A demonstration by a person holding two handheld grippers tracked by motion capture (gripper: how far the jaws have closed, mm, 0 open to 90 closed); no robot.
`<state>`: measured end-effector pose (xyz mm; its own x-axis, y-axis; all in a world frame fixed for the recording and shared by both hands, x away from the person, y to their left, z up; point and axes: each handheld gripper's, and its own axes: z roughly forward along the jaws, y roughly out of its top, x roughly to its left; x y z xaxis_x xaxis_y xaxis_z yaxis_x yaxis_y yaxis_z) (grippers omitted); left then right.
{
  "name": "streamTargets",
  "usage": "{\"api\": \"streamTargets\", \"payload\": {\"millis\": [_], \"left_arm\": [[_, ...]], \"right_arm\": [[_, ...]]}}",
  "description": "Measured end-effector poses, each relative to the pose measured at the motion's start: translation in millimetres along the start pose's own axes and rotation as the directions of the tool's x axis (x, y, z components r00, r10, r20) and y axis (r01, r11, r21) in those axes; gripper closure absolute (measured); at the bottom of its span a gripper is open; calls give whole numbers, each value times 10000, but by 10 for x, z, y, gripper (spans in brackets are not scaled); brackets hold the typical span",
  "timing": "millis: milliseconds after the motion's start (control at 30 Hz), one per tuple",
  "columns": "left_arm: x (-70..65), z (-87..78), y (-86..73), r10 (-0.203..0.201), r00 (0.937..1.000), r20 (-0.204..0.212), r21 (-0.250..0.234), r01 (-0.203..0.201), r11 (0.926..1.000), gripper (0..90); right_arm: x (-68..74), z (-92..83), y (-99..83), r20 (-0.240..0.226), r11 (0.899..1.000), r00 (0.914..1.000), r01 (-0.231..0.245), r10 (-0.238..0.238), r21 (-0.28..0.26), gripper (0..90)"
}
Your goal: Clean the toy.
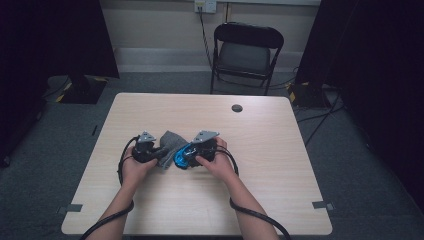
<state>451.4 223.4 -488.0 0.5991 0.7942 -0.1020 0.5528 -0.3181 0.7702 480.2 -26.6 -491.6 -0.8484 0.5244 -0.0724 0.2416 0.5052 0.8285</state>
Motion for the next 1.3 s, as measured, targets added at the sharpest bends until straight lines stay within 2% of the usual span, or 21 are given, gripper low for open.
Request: {"api": "streamTargets", "payload": {"millis": [100, 233, 500, 733, 1033, 1300], "left_arm": [[-4, -28, -18, -106, 9999, 22, 62, 106, 9999, 759], [-9, -62, -32, 23, 10000, 9, 140, -23, 9999, 759], [-9, -127, -92, -133, 9999, 96, 78, 132, 9999, 759], [-24, -198, -124, 121, 9999, 65, 264, -123, 9996, 758], [-32, -267, -193, -112, 9999, 109, 172, 110, 9998, 758], [6, -361, -249, -116, 9999, 58, 311, 114, 9995, 758]], "right_arm": [[0, 1, 2, -5, 10000, 10000, 1, -1, 10, 138], [0, 0, -2, -6, 10000, 10000, 10, -10, -11, 138], [0, 0, -1, -8, 10000, 10000, 11, -11, -15, 138], [-3, 0, 0, -19, 10000, 10000, 14, -14, -2, 138], [-4, 0, 1, -18, 10000, 10000, 14, -14, 8, 138], [-3, 0, -2, -6, 10000, 10000, 8, -8, -7, 138]]}}
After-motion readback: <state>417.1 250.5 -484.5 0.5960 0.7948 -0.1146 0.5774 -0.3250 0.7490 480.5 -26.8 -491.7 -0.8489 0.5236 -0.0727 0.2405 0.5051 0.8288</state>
